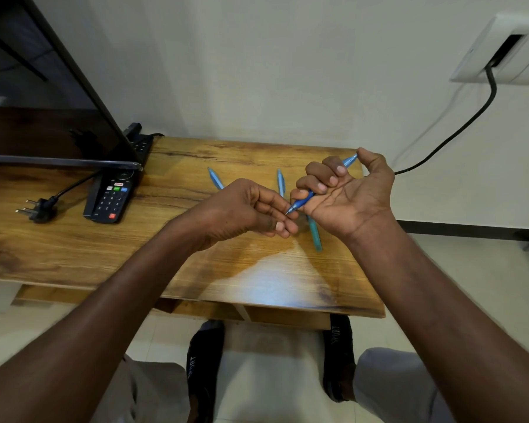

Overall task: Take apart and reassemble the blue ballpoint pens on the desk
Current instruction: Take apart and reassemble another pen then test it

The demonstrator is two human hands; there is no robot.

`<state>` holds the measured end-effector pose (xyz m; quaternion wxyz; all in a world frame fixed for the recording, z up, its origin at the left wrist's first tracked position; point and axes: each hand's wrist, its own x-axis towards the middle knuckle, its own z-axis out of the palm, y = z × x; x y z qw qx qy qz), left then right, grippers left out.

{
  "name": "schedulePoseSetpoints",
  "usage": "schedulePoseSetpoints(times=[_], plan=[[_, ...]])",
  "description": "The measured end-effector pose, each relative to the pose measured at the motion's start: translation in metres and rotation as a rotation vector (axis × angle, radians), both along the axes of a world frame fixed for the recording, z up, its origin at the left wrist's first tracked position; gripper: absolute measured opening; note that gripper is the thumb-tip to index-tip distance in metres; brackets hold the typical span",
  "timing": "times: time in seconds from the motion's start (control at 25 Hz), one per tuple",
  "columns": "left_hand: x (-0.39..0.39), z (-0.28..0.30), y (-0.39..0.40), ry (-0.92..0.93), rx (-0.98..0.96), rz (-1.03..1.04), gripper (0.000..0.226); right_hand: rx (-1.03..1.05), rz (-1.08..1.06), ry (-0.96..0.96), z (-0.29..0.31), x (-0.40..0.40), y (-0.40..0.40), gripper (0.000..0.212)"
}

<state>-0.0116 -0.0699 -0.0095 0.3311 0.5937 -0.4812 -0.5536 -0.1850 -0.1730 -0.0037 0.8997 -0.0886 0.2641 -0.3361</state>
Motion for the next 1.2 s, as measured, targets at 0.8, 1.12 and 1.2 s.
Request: schedulePoseSetpoints(times=[0.8,1.12,1.2], plan=[[-0.001,0.002,0.001,0.035,0.003,0.004,0.029,0.024,0.015,-0.012,0.0,-0.001,-0.001,0.049],[-0.002,0.001,0.001,0.024,0.014,-0.012,0.032,-0.094,0.039,0.046,0.006,0.0,0.0,0.05],[-0.005,0.001,0.001,0.024,0.019,-0.009,0.035,-0.237,0.054,0.129,0.011,0.003,0.003,0.05]])
